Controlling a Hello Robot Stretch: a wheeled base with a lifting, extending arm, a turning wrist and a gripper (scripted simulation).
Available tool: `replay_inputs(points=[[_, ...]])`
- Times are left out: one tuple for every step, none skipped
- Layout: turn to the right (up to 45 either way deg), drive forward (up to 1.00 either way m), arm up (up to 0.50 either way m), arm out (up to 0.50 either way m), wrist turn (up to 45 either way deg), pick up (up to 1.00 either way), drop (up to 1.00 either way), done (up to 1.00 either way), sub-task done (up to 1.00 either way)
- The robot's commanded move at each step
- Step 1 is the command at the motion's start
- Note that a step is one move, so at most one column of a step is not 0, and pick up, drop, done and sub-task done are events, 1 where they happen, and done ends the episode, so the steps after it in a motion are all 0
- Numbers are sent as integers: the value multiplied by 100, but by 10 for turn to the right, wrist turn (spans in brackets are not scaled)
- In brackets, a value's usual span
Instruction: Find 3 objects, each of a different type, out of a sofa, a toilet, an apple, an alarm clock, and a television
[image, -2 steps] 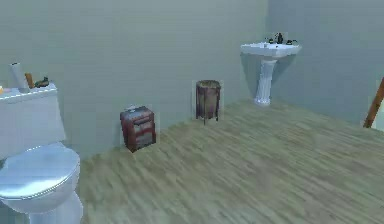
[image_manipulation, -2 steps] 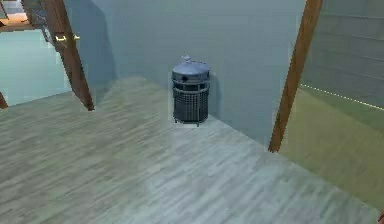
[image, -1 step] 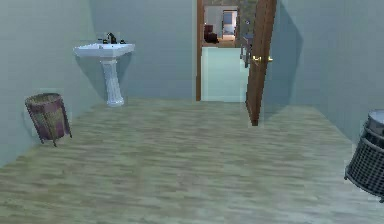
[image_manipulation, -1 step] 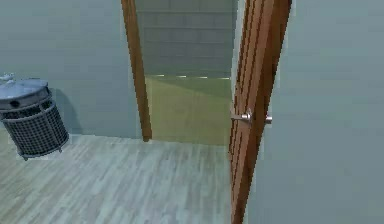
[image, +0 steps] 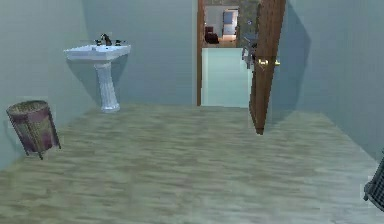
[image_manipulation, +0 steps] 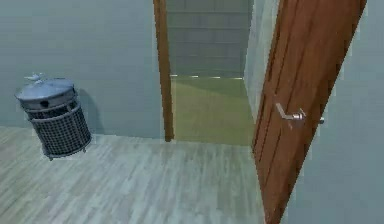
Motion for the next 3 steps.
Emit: replay_inputs(points=[[-450, 0, 0, 0, 0, 0, 0, 0, 0], [-300, 0, 0, 0, 0, 0, 0, 0, 0], [0, 45, 0, 0, 0, 0, 0, 0, 0]])
